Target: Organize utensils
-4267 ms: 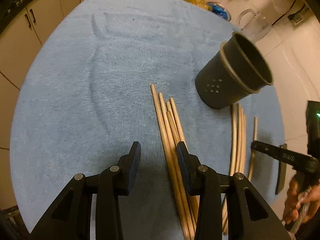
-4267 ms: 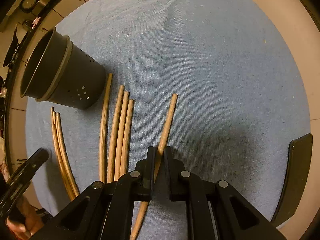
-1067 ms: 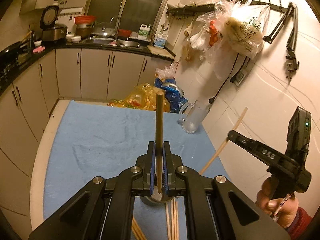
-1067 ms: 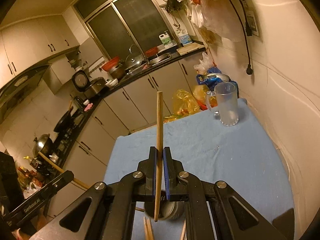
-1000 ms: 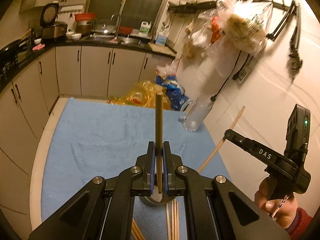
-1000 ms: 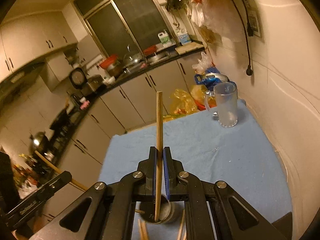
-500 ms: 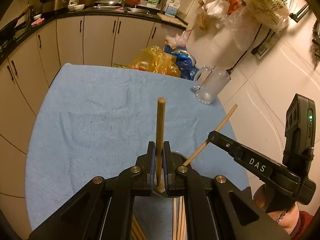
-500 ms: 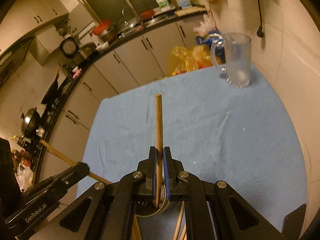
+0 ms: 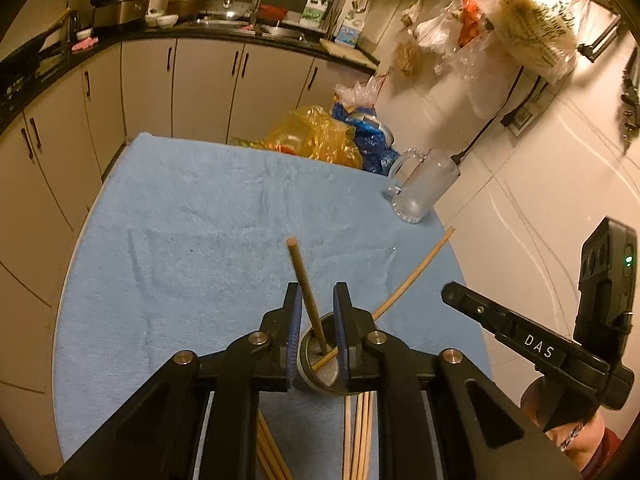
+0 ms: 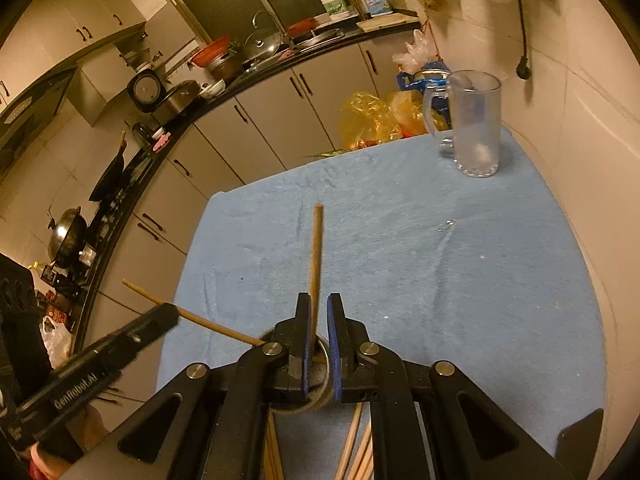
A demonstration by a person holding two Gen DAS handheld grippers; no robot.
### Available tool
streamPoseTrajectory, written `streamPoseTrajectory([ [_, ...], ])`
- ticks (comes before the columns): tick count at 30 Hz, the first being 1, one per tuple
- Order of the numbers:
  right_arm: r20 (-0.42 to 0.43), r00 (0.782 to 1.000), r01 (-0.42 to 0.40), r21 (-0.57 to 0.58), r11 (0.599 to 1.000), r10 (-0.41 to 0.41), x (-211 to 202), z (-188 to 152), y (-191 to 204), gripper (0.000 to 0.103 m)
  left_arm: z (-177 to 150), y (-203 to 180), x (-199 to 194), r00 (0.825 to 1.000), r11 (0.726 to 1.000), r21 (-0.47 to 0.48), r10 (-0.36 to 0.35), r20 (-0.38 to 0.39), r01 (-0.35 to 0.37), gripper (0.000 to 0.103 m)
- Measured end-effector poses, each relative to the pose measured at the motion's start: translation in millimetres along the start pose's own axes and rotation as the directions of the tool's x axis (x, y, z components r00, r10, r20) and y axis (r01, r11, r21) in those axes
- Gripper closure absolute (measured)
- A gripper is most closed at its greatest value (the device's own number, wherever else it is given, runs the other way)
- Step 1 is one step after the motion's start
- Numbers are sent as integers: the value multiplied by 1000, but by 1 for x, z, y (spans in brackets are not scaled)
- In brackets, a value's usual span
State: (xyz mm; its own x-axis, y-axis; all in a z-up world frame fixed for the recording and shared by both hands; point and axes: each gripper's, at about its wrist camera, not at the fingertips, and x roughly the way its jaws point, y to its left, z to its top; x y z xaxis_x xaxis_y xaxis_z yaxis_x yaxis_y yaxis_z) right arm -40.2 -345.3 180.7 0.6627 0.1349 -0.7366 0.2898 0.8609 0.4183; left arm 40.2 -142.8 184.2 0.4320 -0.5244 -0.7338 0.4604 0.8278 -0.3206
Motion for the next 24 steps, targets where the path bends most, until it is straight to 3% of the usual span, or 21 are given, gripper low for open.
streamPoseTrajectory([
  [8,-70,997,37,44,998,-34,-12,-38,-22,88,-30,27,-35,1000,1000,-23,20,22,-20,88],
  [14,-175,983,73,92,993,-56,7,-89,-39,88,-74,59,-30,996,996,-76,38,-79,-44,88],
  [18,-283,957,102,141,985,-59,33,-116,-51,88,-101,74,-28,989,993,-108,31,-146,-47,88],
  [24,-344,935,158,190,969,-85,60,-127,-55,89,-131,92,-35,981,992,-107,38,-192,-59,88],
])
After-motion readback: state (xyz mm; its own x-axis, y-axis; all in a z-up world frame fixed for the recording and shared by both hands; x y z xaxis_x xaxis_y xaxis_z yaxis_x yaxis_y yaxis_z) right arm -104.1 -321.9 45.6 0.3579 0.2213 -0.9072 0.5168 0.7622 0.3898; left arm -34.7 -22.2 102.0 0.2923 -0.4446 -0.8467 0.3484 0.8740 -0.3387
